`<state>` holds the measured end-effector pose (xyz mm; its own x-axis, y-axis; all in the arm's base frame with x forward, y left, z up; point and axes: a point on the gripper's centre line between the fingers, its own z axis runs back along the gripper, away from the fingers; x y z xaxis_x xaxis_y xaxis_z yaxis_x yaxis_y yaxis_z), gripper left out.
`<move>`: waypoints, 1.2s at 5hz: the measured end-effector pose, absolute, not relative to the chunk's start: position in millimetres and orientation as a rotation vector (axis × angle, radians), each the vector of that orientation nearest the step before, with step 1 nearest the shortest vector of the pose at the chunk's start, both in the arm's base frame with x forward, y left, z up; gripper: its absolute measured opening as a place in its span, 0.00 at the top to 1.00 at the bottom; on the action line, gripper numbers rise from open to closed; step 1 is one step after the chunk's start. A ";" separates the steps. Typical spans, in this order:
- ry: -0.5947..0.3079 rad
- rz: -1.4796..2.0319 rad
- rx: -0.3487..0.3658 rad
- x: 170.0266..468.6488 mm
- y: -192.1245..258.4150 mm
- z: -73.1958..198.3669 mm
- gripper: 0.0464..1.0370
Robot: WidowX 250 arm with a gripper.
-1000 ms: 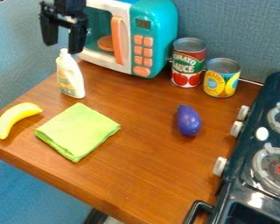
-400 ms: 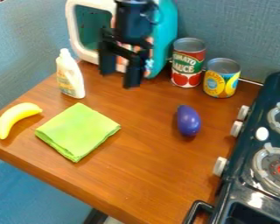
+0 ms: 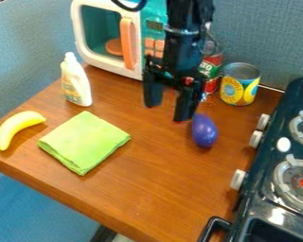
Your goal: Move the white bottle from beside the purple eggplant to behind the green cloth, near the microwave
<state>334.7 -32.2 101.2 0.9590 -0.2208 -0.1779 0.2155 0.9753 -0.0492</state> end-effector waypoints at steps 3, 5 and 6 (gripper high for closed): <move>0.260 -0.226 -0.002 338.1 -34.1 94.3 0.04; 0.261 -0.226 -0.002 338.1 -34.1 93.8 0.04; 0.260 -0.226 0.000 338.2 -33.9 94.3 0.04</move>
